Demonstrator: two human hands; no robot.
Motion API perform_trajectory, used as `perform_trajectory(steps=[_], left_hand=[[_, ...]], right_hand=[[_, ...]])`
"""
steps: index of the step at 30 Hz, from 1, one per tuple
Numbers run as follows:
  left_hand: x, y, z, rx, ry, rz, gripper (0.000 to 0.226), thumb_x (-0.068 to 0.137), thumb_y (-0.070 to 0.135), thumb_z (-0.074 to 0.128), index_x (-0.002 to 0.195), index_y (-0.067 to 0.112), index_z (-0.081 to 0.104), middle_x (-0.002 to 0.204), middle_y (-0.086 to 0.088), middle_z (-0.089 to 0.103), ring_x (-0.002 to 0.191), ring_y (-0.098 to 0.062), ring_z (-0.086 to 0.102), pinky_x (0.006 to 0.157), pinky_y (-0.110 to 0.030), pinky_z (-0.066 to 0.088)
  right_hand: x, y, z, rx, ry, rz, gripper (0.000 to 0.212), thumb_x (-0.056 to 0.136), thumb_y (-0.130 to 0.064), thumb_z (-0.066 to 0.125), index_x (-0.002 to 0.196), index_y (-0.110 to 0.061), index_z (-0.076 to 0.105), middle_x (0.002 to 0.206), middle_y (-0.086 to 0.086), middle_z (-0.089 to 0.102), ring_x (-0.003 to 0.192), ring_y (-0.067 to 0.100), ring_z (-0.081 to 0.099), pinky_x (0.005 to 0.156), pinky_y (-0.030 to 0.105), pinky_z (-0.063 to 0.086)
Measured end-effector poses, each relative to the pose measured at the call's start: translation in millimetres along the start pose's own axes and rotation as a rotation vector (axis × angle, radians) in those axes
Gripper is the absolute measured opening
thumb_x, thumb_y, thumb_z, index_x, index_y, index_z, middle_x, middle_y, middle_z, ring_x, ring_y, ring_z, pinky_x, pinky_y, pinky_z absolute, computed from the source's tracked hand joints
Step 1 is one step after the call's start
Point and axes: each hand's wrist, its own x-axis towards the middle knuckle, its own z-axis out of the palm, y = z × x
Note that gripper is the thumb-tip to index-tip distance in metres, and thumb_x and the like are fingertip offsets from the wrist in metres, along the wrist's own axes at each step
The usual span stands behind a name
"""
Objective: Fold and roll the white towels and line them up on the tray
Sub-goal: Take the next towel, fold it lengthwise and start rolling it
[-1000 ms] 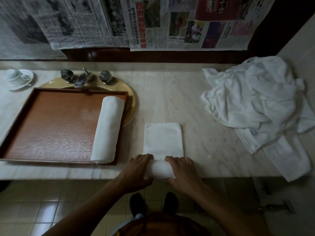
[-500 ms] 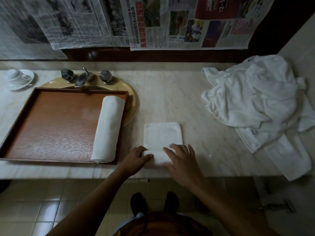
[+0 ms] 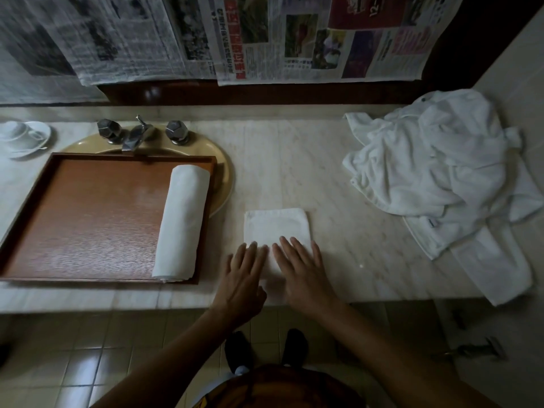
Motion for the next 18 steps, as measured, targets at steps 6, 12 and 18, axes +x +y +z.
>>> perform_trajectory(steps=[6, 12, 18], left_hand=[[52.0, -26.2, -26.1, -0.084, -0.119, 0.074, 0.090, 0.086, 0.046, 0.075, 0.158, 0.019, 0.028, 0.161, -0.006, 0.038, 0.147, -0.026, 0.036, 0.121, -0.049, 0.034], [48.6, -26.4, -47.5, -0.110, -0.261, 0.088, 0.079, 0.086, 0.050, 0.074, 0.152, 0.023, 0.041, 0.146, 0.001, 0.053, 0.129, -0.019, 0.052, 0.109, -0.040, 0.045], [2.3, -15.6, -35.3, -0.208, -0.224, 0.089, 0.090, 0.083, 0.059, 0.072, 0.156, 0.026, 0.031, 0.152, 0.004, 0.047, 0.134, -0.017, 0.046, 0.117, -0.043, 0.033]], right_hand=[[39.1, 15.8, -14.5, -0.036, -0.051, 0.028, 0.092, 0.090, -0.056, 0.064, 0.161, -0.020, 0.020, 0.163, 0.005, 0.034, 0.148, 0.026, 0.032, 0.118, 0.054, 0.026], [28.1, 14.0, -27.2, 0.057, -0.208, 0.039, 0.089, 0.089, -0.059, 0.065, 0.159, -0.025, 0.022, 0.155, 0.003, 0.043, 0.137, 0.025, 0.042, 0.112, 0.050, 0.033], [-8.1, 4.9, -21.5, 0.120, -0.213, 0.039, 0.080, 0.085, -0.058, 0.071, 0.146, -0.029, 0.028, 0.140, 0.002, 0.056, 0.122, 0.025, 0.054, 0.102, 0.045, 0.039]])
